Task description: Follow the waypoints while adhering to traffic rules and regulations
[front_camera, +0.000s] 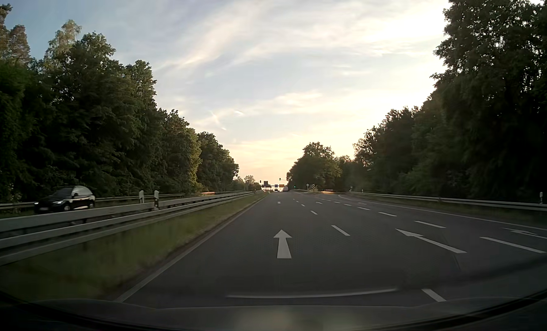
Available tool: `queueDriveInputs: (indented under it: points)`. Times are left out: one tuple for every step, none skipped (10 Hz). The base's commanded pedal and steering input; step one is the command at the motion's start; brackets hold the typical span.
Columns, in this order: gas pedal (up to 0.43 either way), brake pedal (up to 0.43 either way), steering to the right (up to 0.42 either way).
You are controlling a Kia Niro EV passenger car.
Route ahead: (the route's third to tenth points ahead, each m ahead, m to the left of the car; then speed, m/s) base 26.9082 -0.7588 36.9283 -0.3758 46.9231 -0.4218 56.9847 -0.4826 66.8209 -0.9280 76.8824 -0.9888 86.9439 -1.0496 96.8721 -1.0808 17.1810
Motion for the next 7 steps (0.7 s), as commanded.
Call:
queueDriveInputs:
  points:
    - [0.0,0.0,0.002]
    - [0.0,0.0,0.002]
    - [0.0,0.0,0.002]
    - [0.0,0.0,0.002]
    - [0.0,0.0,0.001]
    - [0.02,0.0,0.0]
    - [0.02,0.0,0.0]
